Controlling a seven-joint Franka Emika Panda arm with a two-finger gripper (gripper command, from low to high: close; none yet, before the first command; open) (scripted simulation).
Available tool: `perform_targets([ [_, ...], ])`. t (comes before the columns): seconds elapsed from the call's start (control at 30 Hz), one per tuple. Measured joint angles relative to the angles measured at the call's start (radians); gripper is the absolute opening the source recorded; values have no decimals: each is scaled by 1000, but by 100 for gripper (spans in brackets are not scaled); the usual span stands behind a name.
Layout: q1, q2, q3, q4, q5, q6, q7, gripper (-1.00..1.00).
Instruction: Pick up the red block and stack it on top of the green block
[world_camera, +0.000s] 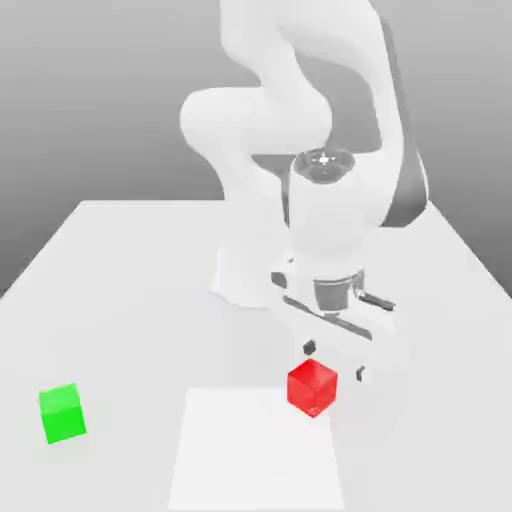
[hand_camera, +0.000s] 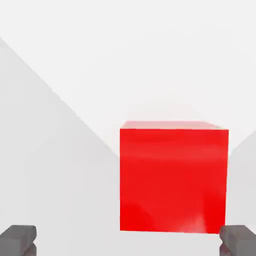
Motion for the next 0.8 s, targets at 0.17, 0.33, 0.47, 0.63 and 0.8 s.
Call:
perform_targets([
  [0.17,10,56,-21,3,-39,48,25,0],
  [0.33,78,102,-116,0,-144,100,100,0],
  [0.47,202,129,-264,-2,-242,138,172,0],
  [0.63,315,143,-392,-3,-304,161,218,-100],
  [0.8,312,143,-389,-3,-306,163,220,-100],
])
